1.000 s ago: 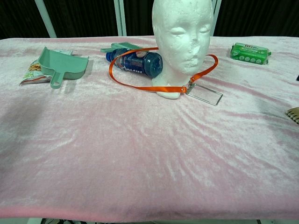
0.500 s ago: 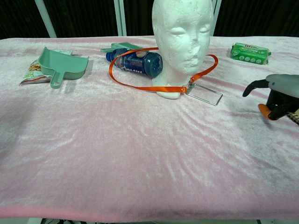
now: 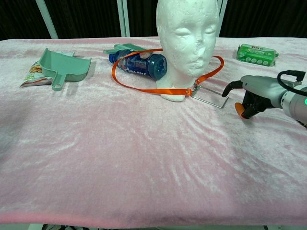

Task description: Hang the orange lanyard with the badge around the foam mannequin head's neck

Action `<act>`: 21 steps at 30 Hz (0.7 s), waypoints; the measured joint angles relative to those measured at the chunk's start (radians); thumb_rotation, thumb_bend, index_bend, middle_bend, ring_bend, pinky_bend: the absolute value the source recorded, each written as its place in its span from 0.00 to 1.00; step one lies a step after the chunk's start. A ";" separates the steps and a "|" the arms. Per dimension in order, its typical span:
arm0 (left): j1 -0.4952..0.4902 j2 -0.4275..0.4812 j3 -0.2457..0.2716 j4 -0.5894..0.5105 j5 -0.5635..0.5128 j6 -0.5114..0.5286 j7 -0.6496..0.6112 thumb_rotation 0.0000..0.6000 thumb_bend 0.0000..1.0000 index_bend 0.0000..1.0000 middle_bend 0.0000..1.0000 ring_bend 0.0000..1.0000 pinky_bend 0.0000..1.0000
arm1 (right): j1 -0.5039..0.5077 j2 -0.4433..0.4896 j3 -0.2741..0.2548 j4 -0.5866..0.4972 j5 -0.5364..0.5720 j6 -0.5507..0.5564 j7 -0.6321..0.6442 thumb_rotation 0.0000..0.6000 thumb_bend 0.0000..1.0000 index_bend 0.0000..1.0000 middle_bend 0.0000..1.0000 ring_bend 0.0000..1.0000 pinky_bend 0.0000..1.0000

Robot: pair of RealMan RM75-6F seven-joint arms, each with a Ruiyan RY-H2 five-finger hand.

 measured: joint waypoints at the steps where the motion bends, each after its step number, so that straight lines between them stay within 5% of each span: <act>1: 0.002 -0.001 -0.002 0.000 0.001 0.001 0.001 1.00 0.09 0.21 0.13 0.00 0.01 | 0.004 -0.004 0.001 0.007 0.007 -0.003 -0.004 1.00 0.64 0.26 0.98 0.98 0.93; 21: 0.021 -0.014 -0.038 0.002 0.000 -0.007 0.007 1.00 0.09 0.21 0.13 0.00 0.01 | 0.035 -0.055 0.002 0.080 0.053 -0.036 -0.014 1.00 0.64 0.32 0.98 0.98 0.93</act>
